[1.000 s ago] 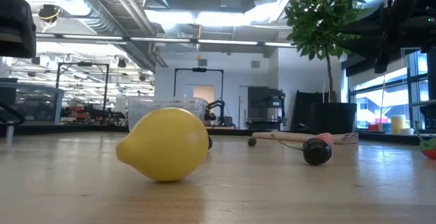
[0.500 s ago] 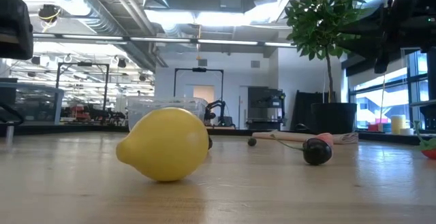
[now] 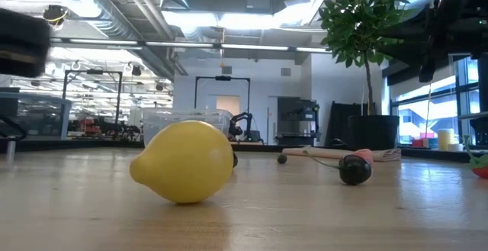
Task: Pick and placing Produce into tupperware
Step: Put the red strawberry into the transparent bin
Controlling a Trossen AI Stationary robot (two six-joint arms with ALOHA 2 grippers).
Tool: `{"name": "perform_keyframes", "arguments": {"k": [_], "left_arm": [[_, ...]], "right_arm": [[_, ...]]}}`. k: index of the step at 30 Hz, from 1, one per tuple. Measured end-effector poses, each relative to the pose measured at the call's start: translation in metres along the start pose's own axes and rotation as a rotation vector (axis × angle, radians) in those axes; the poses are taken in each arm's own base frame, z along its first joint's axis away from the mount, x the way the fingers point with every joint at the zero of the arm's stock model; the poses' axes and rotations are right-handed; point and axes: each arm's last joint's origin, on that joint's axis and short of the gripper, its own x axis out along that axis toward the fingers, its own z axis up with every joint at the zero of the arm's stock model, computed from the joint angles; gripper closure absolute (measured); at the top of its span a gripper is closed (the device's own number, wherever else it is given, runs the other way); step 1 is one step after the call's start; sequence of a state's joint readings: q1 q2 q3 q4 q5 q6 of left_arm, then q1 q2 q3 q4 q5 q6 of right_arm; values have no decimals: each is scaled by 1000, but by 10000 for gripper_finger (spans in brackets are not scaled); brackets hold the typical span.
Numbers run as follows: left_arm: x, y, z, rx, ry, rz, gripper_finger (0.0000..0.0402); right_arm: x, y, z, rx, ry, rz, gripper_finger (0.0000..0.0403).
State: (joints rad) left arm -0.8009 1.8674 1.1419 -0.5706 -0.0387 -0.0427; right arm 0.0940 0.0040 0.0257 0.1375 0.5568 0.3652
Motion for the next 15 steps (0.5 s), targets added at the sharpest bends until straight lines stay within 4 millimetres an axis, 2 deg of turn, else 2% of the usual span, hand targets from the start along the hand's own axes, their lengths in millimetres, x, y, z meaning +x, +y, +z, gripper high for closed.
{"name": "perform_keyframes", "arguments": {"k": [7, 12, 15], "left_arm": [[-32, 35, -7, -156, 4, 72, 286], [-75, 79, -17, -333, -94, 182, 286], [-106, 108, -27, -456, -188, 307, 286]], "right_arm": [[0, 0, 0, 51, -1, 0, 224], [0, 0, 0, 52, -3, 1, 224], [0, 0, 0, 50, -2, 0, 224]]}}
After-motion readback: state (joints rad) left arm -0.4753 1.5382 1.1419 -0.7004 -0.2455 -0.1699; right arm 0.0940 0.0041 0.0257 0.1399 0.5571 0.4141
